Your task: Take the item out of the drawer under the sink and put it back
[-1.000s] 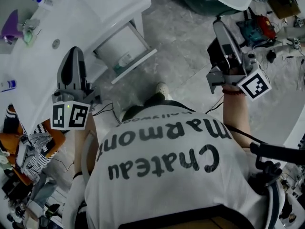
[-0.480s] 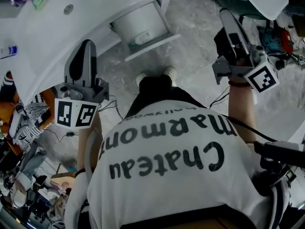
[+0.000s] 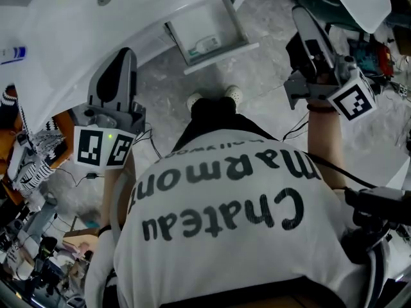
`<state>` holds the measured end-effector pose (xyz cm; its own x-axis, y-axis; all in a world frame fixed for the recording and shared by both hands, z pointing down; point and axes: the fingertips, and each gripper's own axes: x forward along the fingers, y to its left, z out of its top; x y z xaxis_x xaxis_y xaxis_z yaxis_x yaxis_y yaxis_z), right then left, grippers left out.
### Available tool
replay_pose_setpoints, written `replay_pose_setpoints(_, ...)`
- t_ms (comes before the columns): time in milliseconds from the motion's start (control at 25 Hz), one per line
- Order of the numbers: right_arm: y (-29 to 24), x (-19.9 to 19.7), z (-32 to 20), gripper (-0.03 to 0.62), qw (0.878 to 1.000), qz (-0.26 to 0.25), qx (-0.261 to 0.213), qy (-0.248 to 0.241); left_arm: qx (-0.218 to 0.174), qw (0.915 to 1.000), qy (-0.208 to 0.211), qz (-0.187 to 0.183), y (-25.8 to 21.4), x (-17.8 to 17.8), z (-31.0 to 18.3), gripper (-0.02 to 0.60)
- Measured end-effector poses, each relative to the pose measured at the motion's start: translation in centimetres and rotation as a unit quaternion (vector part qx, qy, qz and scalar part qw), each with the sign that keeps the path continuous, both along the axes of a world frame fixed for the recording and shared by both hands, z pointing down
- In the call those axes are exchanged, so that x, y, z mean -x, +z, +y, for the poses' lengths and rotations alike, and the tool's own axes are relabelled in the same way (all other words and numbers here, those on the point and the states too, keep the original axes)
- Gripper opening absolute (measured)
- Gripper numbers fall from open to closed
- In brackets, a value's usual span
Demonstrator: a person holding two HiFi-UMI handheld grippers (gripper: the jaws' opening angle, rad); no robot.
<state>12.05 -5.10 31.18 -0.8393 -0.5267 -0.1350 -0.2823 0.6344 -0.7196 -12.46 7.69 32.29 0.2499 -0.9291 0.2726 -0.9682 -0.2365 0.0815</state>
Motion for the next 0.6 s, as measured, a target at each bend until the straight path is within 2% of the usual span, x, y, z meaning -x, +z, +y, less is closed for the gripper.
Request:
replay_pose_setpoints(320,-0.5,0.3,-0.3,0.011,1.000,0.005,-0.009,-0.010,0.009,0.9999,0.006,0.008,1.2,-0.8,0.6,0.009)
replay_pose_setpoints(600,-1.4,1.5,-1.1,0.011,0.999,-0.004,-0.021,-0.034,-0.005,0.9998,-0.017,-0.011,0.4,-0.6,1.3,0.009)
